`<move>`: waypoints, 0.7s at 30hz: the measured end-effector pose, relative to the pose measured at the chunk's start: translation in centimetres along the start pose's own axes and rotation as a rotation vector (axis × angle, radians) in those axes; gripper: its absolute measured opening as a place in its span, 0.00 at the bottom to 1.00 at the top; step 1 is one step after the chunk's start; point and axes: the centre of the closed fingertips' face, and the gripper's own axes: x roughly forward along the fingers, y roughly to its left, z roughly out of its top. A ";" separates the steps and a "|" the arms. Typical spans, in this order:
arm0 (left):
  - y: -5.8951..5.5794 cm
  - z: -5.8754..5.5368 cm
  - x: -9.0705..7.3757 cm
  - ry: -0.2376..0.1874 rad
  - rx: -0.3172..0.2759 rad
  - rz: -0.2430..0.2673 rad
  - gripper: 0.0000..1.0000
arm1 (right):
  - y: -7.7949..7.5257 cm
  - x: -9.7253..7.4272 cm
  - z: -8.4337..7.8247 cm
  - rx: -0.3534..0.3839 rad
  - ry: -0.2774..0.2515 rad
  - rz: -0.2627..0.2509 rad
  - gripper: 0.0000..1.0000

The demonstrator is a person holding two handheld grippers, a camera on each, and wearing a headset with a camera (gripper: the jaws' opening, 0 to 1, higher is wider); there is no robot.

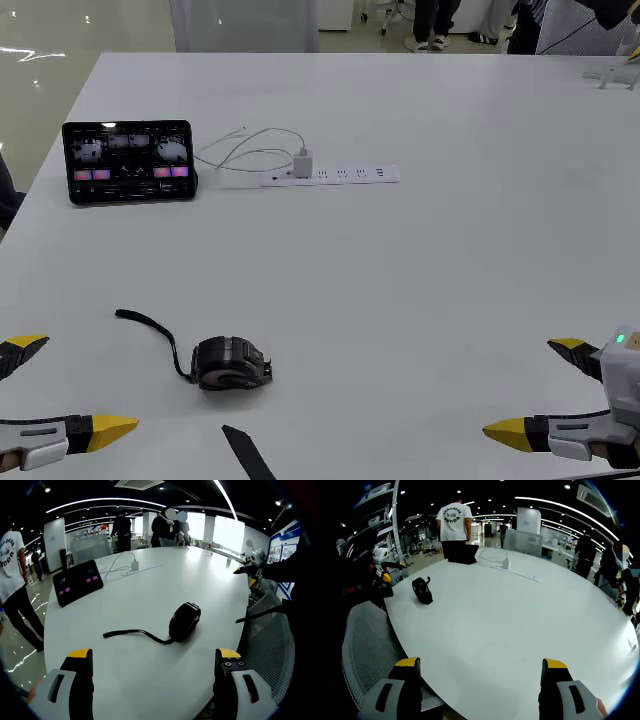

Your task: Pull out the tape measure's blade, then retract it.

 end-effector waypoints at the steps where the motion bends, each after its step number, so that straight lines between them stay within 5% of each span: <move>1: 0.0 0.1 0.0 0.000 0.001 -0.001 0.99 | 0.0 0.0 0.0 -0.001 0.000 0.000 0.99; 15: 0.0 0.3 -0.5 0.003 0.013 -0.006 0.99 | -0.1 -0.1 0.6 -0.014 -0.028 -0.001 0.99; 21: -0.3 0.7 0.2 0.011 0.074 -0.043 0.99 | -0.2 0.4 1.3 -0.055 -0.051 0.012 0.99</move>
